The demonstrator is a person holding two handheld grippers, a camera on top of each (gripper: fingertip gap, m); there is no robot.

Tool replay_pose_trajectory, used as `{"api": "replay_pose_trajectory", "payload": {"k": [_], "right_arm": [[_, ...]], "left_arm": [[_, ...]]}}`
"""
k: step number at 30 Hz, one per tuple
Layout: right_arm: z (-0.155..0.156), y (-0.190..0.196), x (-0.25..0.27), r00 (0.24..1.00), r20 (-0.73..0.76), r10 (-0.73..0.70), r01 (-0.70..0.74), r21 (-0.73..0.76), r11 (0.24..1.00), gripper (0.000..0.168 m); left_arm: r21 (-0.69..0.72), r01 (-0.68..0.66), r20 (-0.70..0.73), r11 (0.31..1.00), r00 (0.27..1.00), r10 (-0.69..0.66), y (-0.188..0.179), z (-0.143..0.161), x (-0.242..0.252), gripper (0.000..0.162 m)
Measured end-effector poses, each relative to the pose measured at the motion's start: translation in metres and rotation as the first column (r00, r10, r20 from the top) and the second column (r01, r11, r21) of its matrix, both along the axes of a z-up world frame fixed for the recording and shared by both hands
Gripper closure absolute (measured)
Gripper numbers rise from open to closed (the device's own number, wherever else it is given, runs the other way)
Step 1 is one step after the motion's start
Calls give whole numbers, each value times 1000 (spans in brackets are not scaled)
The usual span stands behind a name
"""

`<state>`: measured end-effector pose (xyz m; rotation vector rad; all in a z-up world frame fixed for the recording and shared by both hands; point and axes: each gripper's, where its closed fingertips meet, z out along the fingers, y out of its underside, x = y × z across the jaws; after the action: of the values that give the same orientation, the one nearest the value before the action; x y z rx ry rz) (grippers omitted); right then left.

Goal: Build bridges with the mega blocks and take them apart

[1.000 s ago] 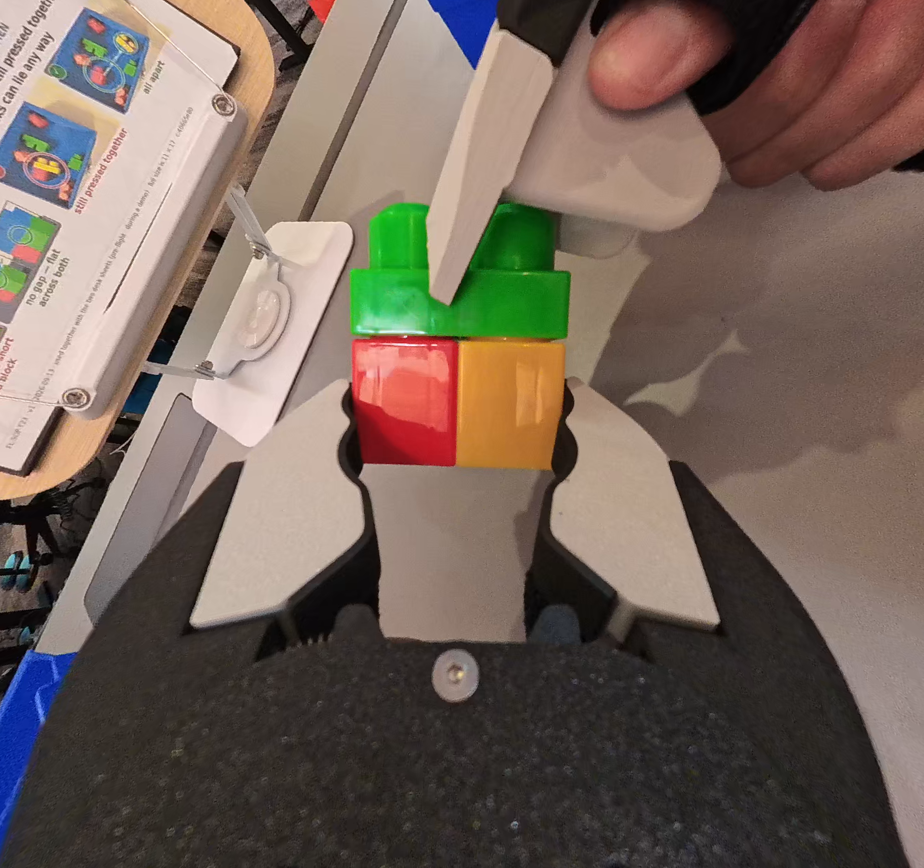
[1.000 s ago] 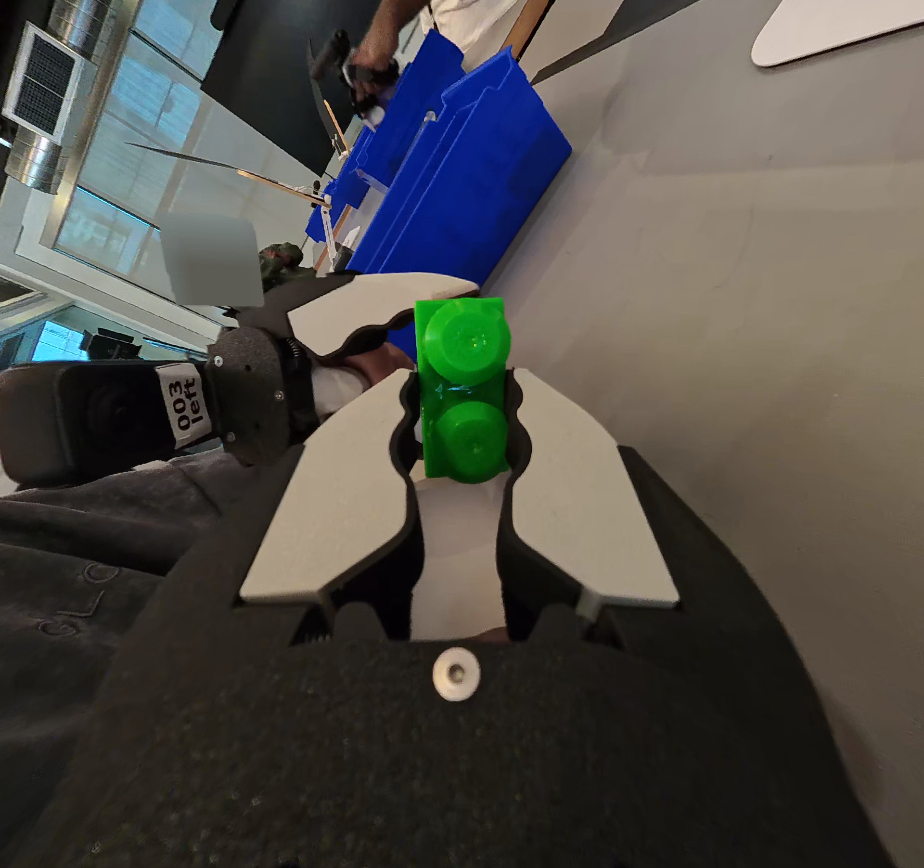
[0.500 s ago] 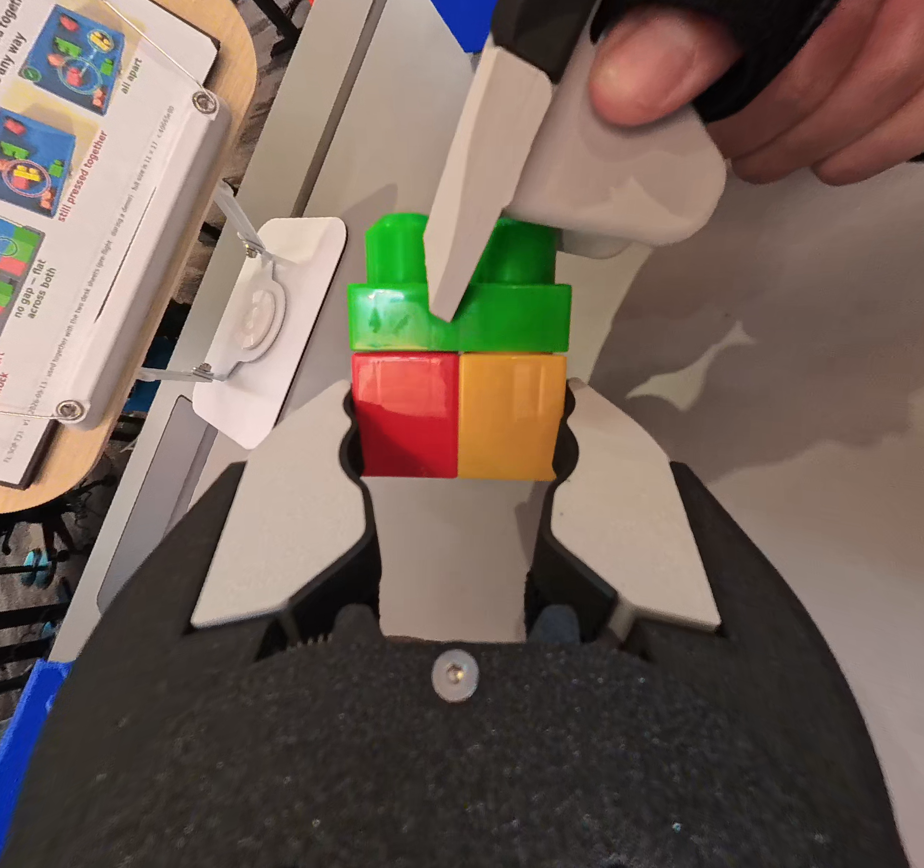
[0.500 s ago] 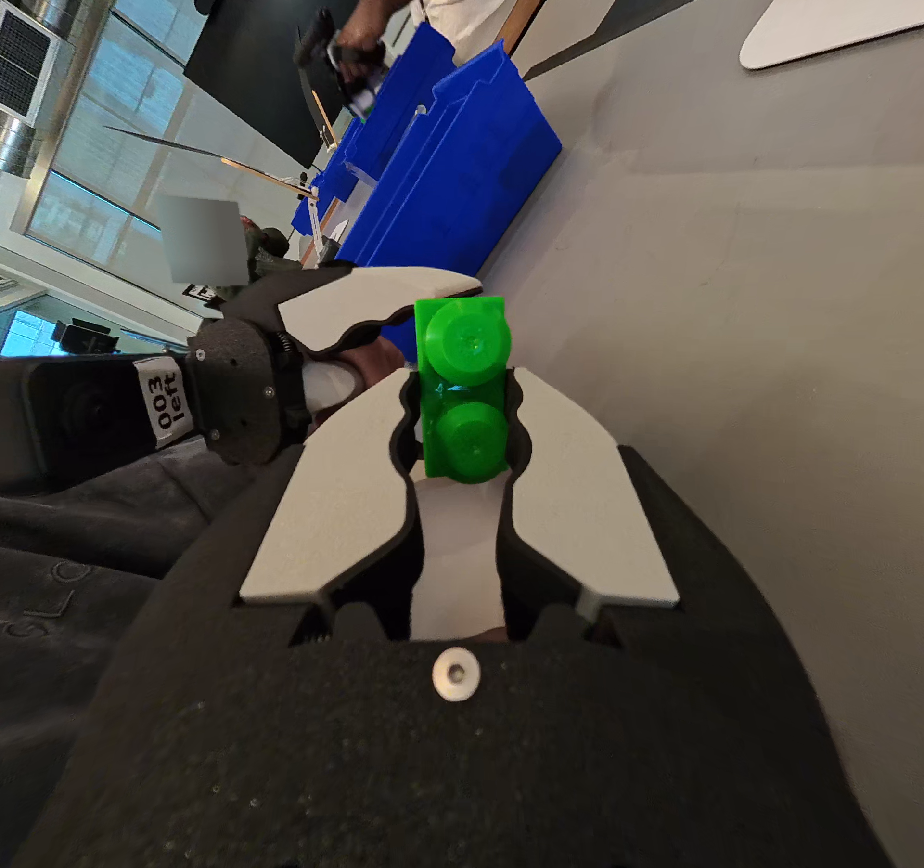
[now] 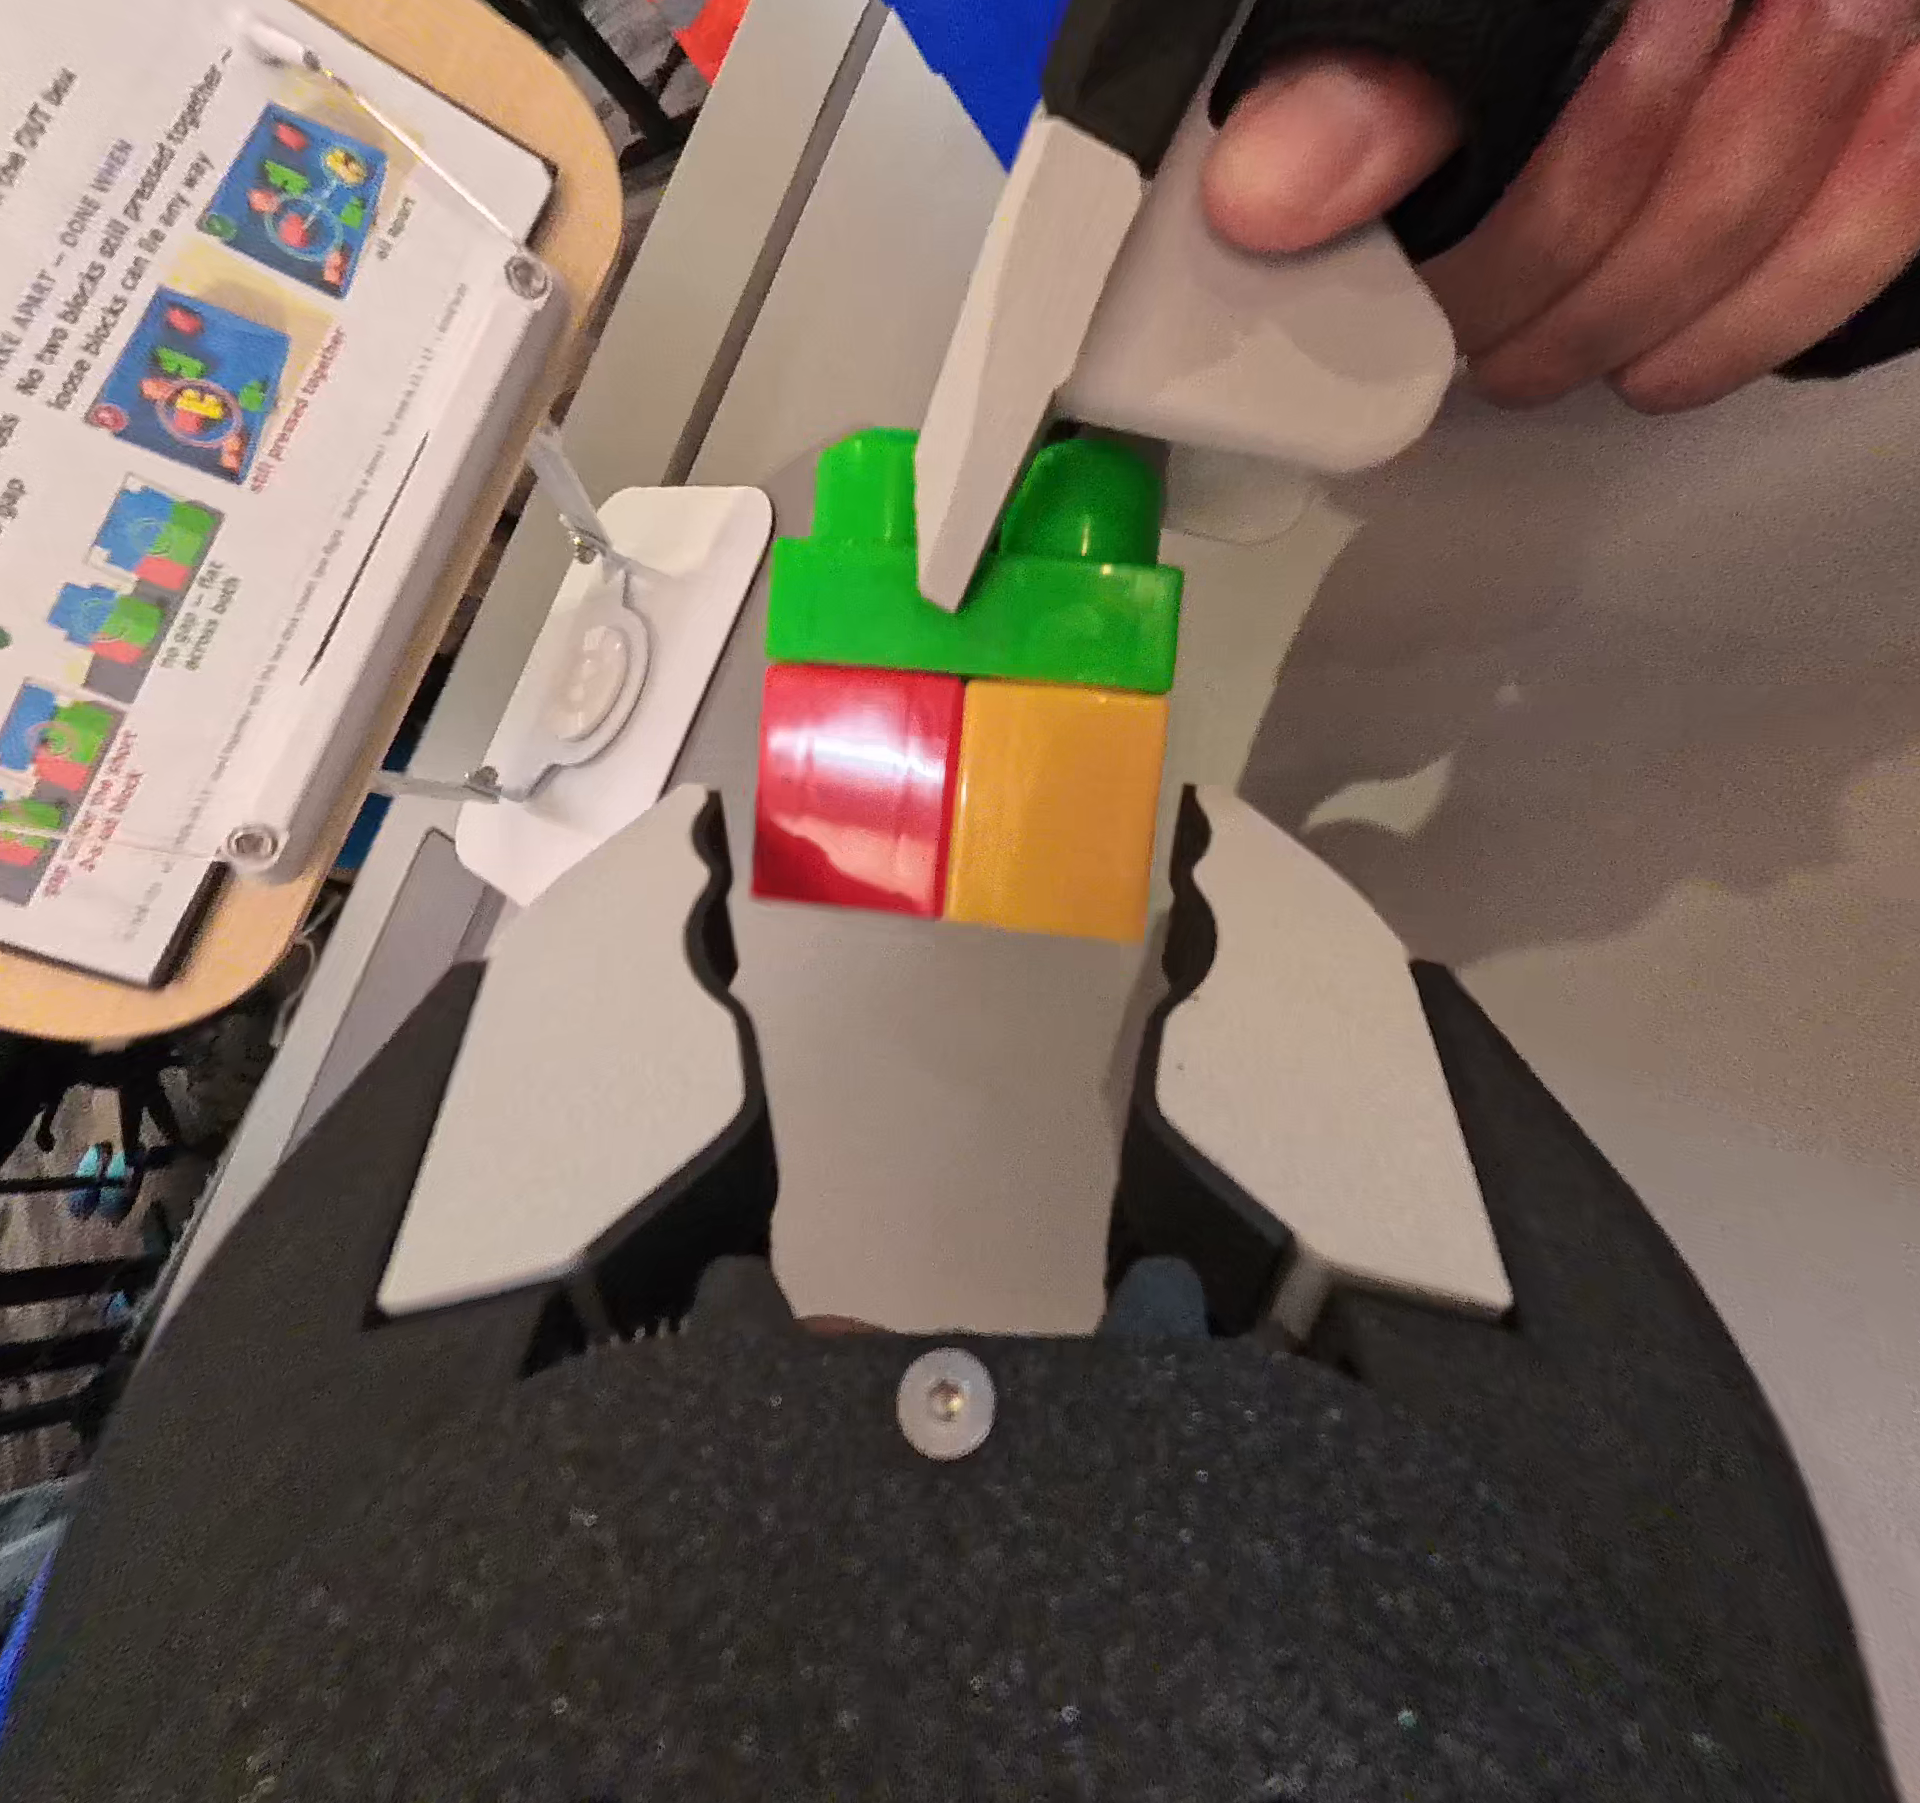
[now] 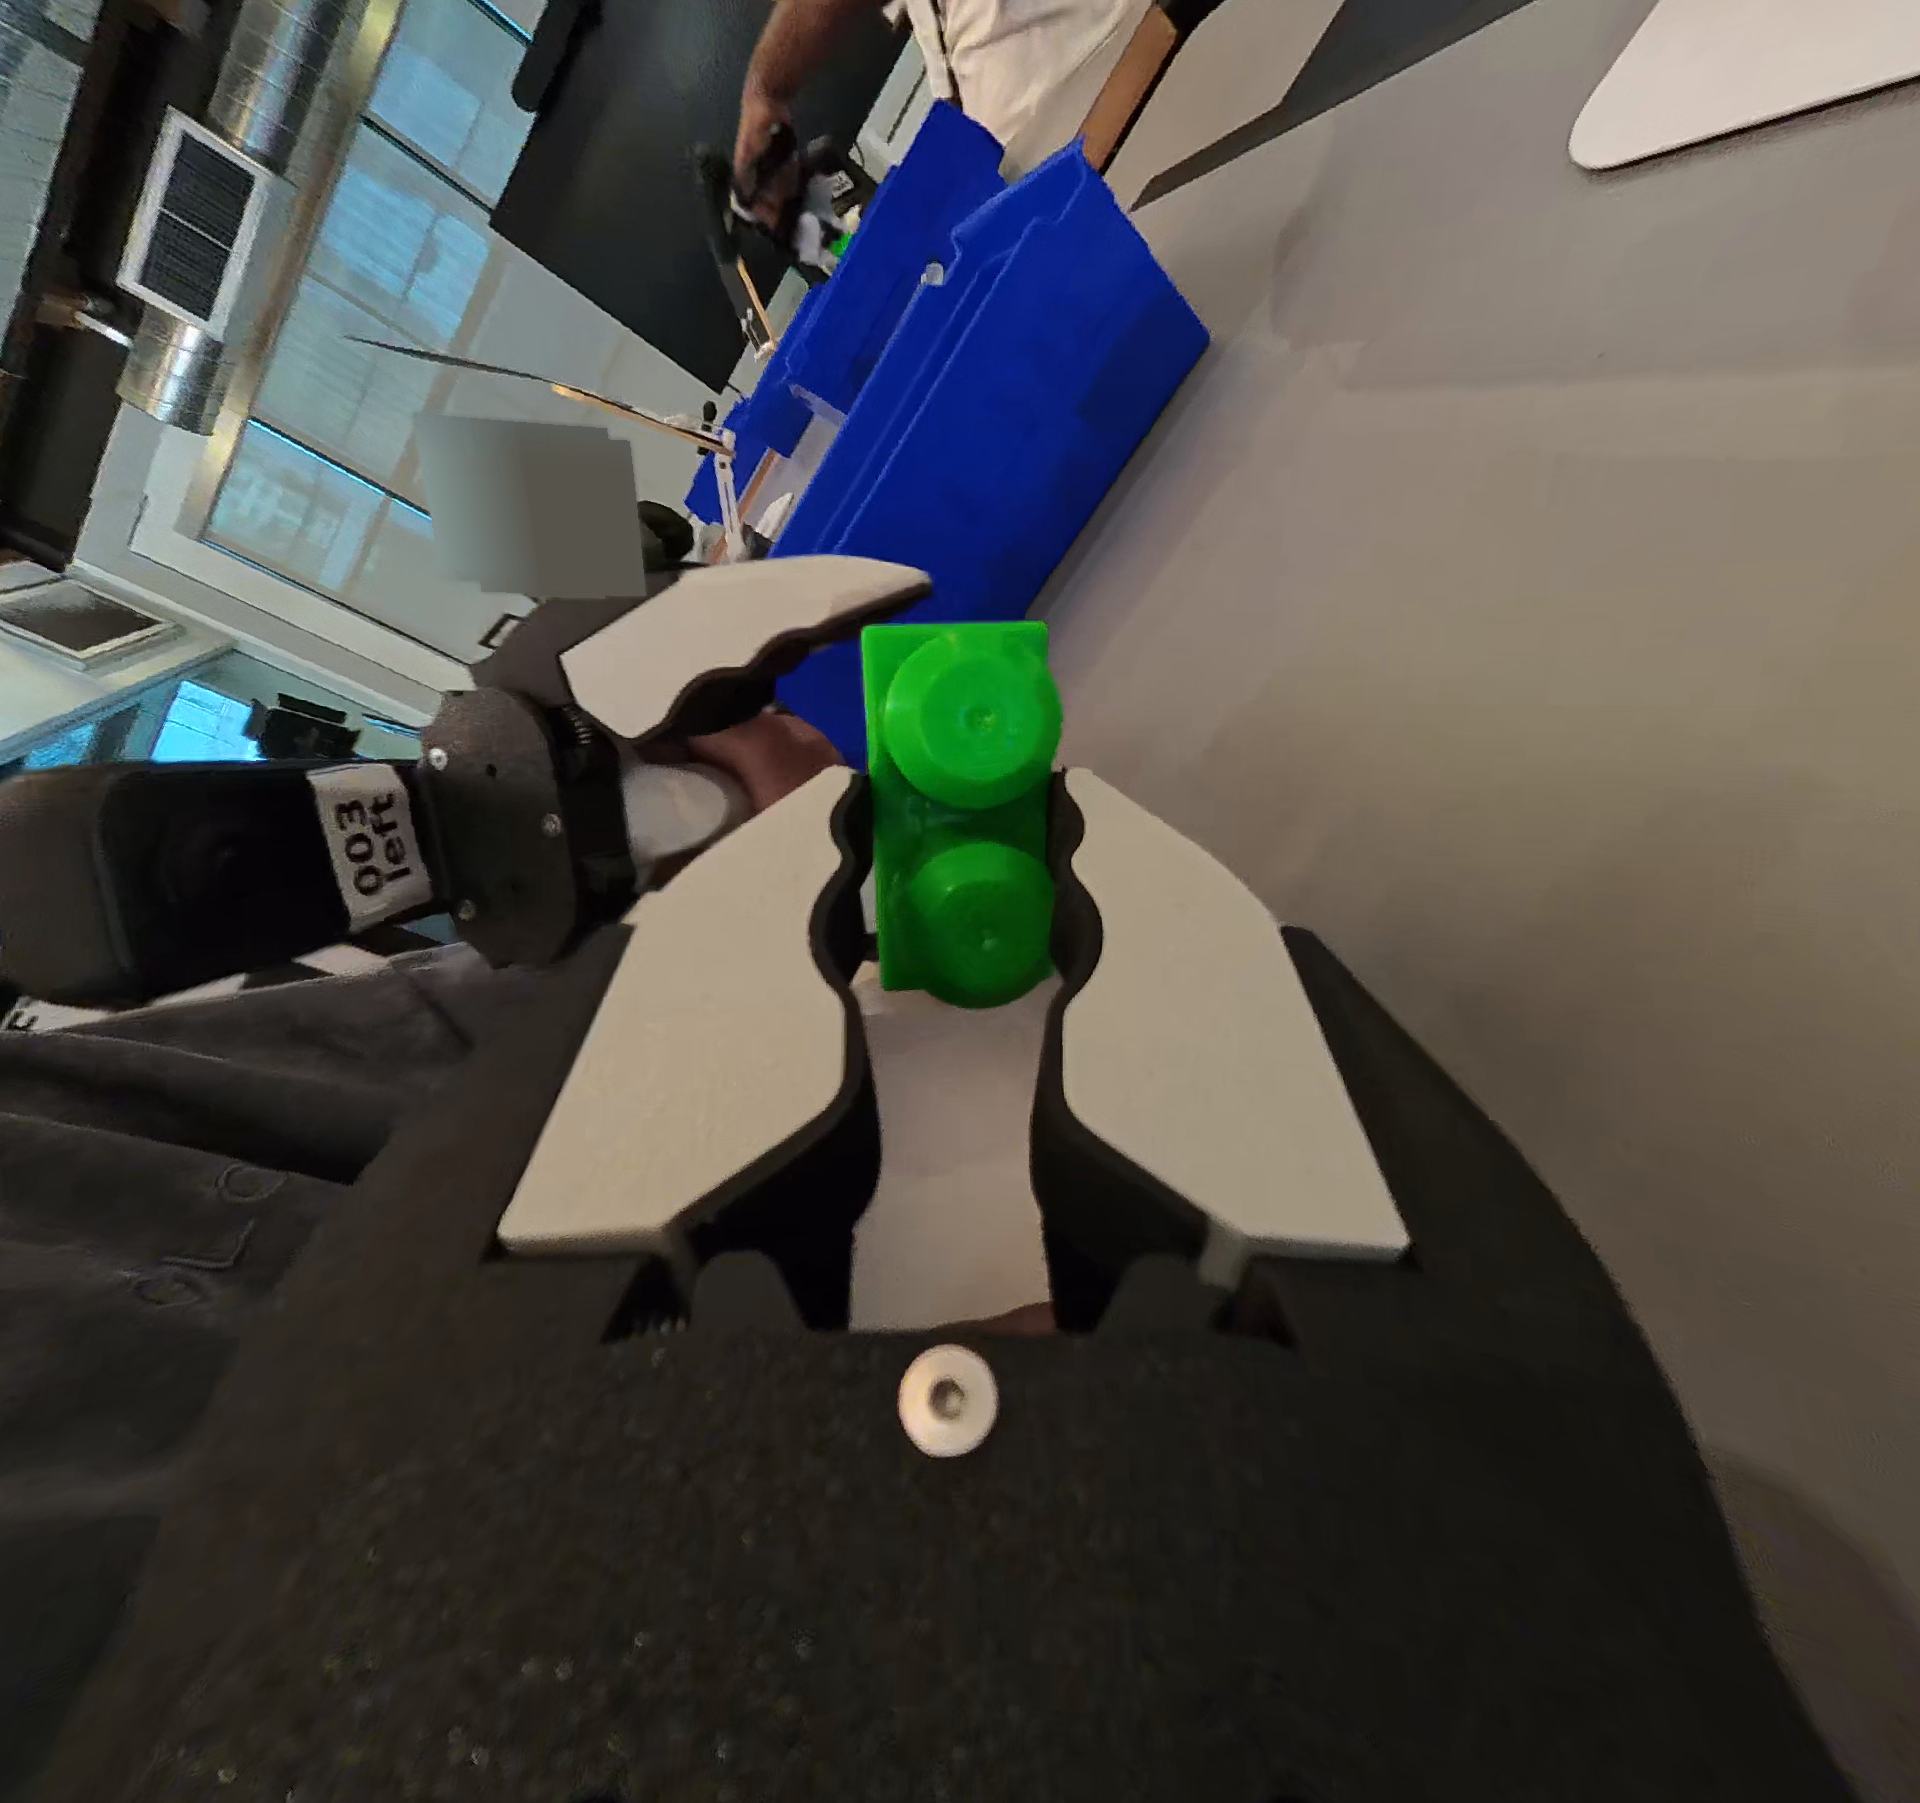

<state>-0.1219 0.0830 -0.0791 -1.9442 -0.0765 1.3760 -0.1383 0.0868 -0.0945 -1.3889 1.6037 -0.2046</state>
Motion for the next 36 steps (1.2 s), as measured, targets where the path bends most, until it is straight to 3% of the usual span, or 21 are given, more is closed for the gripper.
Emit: {"api": "replay_pose_trajectory", "payload": {"k": [3,5,8,10,14,17,19,22,25,29,31,36], "right_arm": [[1,-2,6,1000,12,-19,19,-4,1000,136],[1,-3,14,996,75,-53,52,11,999,136],[4,-7,24,979,165,-118,116,25,993,136],[4,-8,32,957,234,-173,169,37,985,136],[11,-14,43,922,307,-236,226,70,972,136],[34,-16,72,882,352,-312,288,120,950,136],[61,-13,120,806,408,-428,386,186,904,136],[87,-10,211,616,572,-542,516,227,826,136],[76,-3,279,492,730,-475,584,128,802,135],[28,6,337,333,905,-264,647,-16,762,136],[3,10,345,352,917,-190,655,-96,749,136],[-35,10,359,290,956,-42,678,-174,714,136]], "left_arm": [[-81,-69,47,994,996,73,1,6,-21,72],[-219,-146,121,965,977,175,2,7,-41,67],[-488,-186,209,853,924,321,-6,-5,-68,67],[-560,-205,244,802,885,396,-9,-18,-84,72],[-608,-212,298,765,833,467,-19,-27,-105,79],[-539,-249,317,805,825,468,-17,-17,-112,78],[-485,-264,321,834,833,450,-17,-11,-113,79],[-433,-268,308,860,853,421,-23,-8,-110,79],[-418,-245,308,875,868,390,-32,-5,-102,79],[-371,-236,303,898,884,357,-36,0,-96,79],[-364,-231,301,902,888,349,-38,0,-94,79],[-405,-221,288,887,890,353,-37,-4,-96,83]]}}
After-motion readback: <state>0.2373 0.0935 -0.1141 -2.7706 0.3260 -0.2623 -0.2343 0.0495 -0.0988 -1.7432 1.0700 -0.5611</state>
